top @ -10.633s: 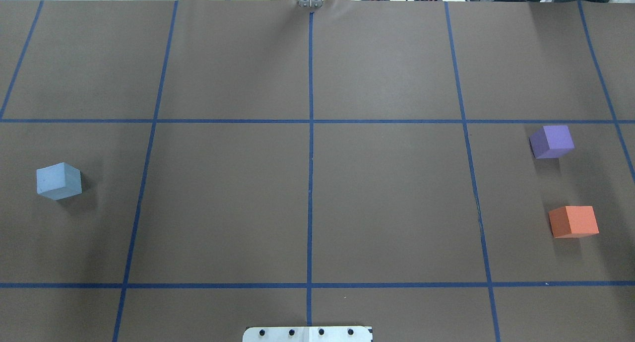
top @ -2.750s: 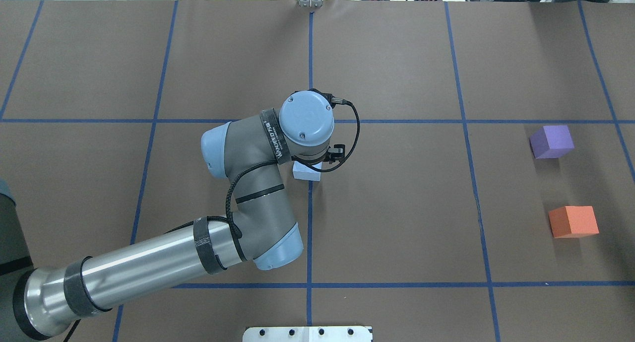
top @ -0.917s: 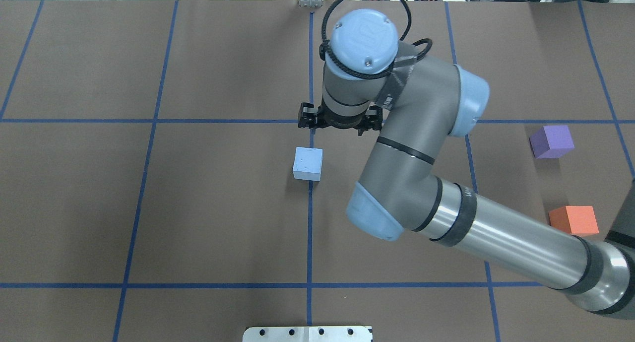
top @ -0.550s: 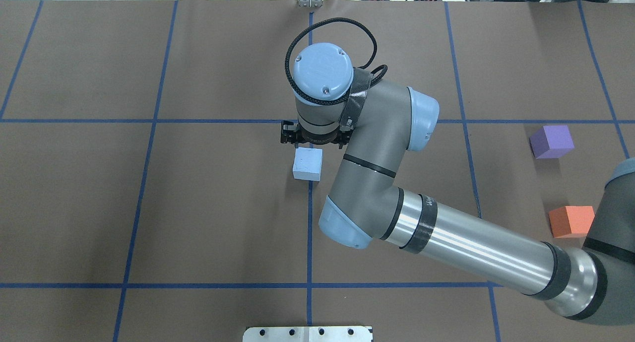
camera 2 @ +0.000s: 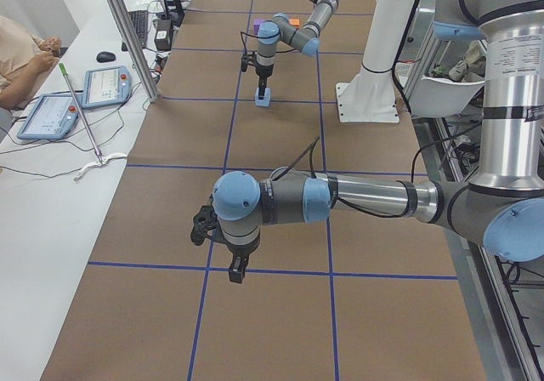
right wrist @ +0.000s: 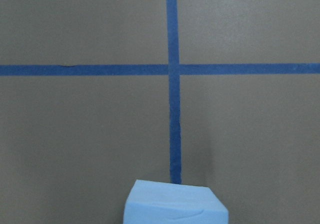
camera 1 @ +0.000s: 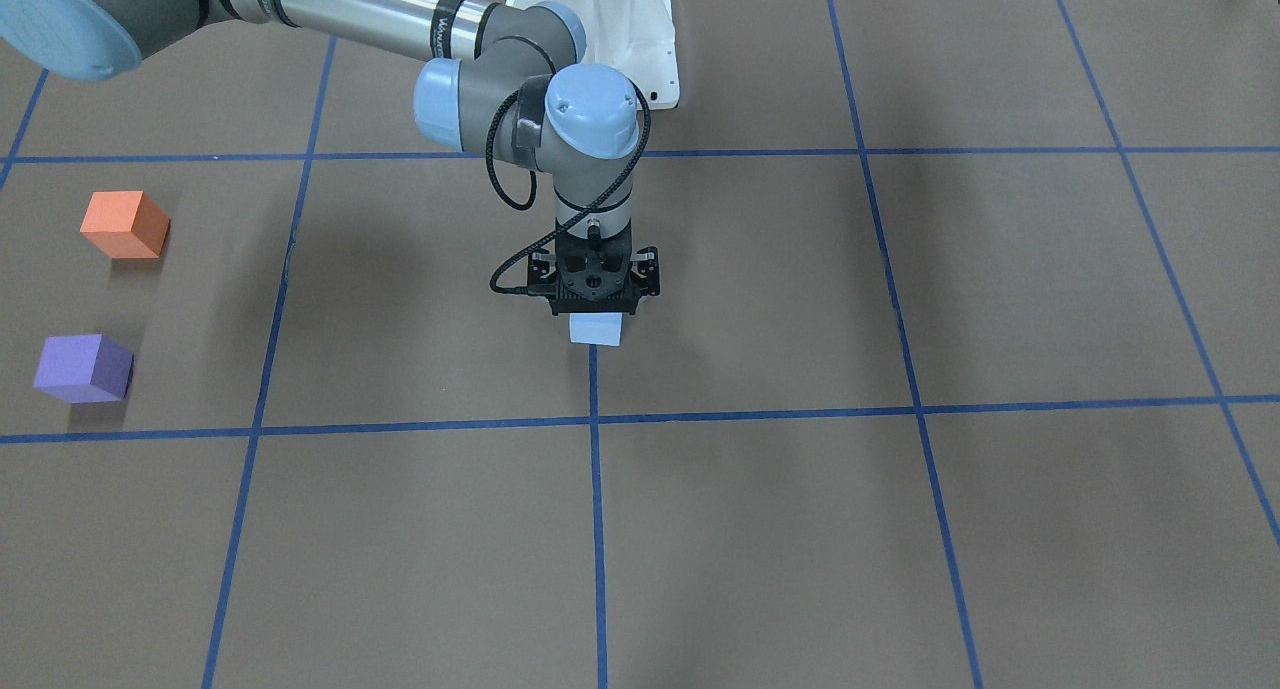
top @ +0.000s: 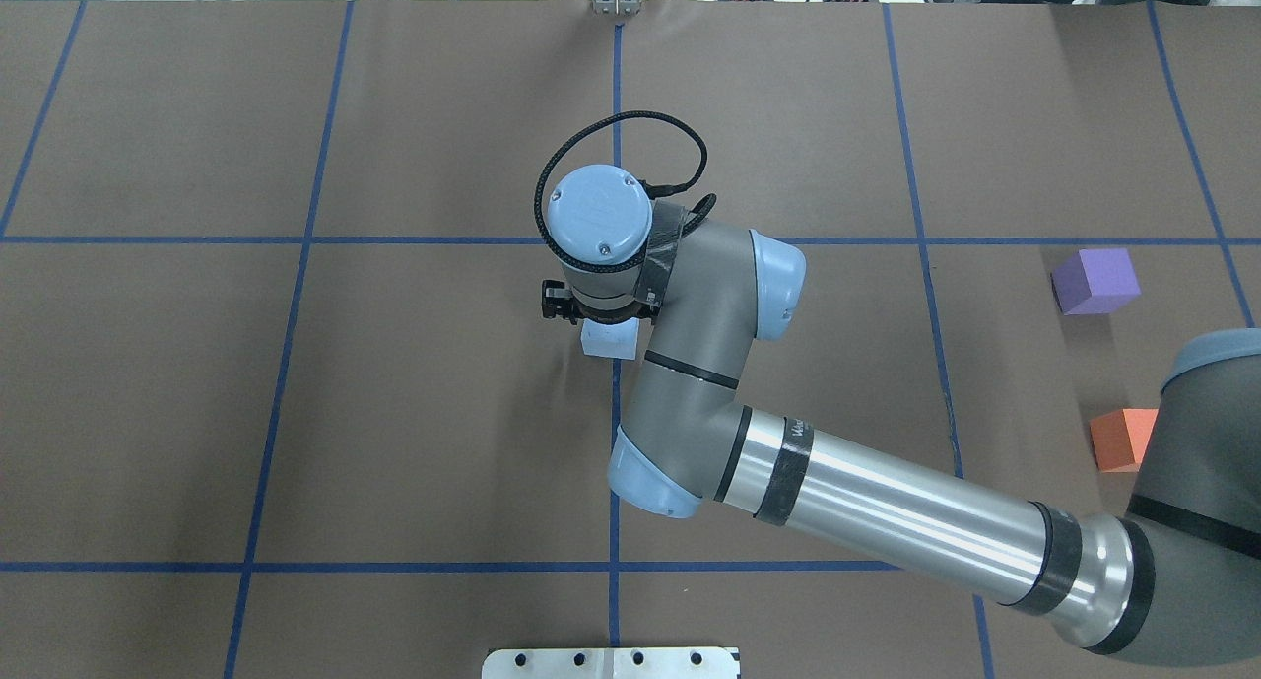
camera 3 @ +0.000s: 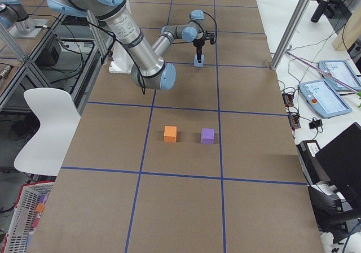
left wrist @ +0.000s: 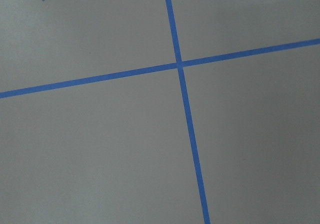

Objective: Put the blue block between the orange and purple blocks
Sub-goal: 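Lower the right gripper and grasp the light-blue cube, then carry the cube with the right gripper toward the purple and orange cubes, then lower the cube into the gap between purple and orange cubes, open gripper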

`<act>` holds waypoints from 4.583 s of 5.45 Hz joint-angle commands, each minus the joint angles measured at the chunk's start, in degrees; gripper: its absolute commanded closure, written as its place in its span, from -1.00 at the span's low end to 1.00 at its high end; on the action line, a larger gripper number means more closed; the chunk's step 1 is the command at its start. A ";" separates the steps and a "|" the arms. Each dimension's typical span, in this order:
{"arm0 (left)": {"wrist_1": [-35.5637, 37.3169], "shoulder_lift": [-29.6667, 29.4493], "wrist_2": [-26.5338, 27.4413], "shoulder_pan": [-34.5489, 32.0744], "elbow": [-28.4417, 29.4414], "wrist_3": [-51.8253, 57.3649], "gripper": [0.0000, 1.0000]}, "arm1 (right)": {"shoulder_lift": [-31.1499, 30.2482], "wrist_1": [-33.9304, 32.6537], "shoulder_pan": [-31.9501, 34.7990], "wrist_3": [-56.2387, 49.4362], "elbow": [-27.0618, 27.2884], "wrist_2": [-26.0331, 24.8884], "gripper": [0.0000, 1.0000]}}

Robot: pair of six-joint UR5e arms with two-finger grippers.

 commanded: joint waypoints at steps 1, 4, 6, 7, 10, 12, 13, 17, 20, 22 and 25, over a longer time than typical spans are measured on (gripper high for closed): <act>-0.02 -0.04 -0.02 0.10 -0.05 0.09 -1.00 | -0.20 0.30 -1.07 0.05 -1.06 -1.06 -0.99; -0.11 0.05 -0.02 0.10 -0.05 0.18 -1.00 | 0.15 0.39 -0.82 -0.47 -0.28 -4.40 1.00; -0.03 -0.04 0.33 0.10 0.47 0.01 -1.00 | -7.87 -1.36 6.43 -2.83 12.03 1.62 1.00; 0.06 -0.04 0.60 0.19 0.48 -0.08 -1.00 | -12.98 -7.72 12.22 -10.86 20.99 5.58 1.00; -10.61 0.40 0.42 0.63 5.90 -0.17 -1.00 | -33.08 -11.39 28.59 -32.32 33.10 19.14 1.00; -10.75 0.40 0.25 0.63 5.84 -0.08 -1.00 | -51.69 4.40 31.44 -33.44 34.27 19.42 1.00; -10.75 0.40 0.25 0.63 5.84 -0.08 -1.00 | -57.88 12.61 31.44 -31.09 33.83 19.42 1.00; -10.84 0.40 0.25 0.63 5.66 0.00 -1.00 | -59.35 28.69 25.16 -19.22 23.11 14.10 1.00; -12.14 0.40 0.16 0.63 5.57 -0.17 -1.00 | -59.87 28.60 22.39 -20.25 23.19 11.69 1.00; -12.42 0.31 0.16 0.63 5.57 -0.17 -1.00 | -59.97 28.60 22.48 -24.19 23.46 11.60 -0.79; -12.42 0.31 0.16 0.63 5.49 -0.17 -1.00 | -59.70 28.43 22.56 -24.91 24.76 12.56 -1.00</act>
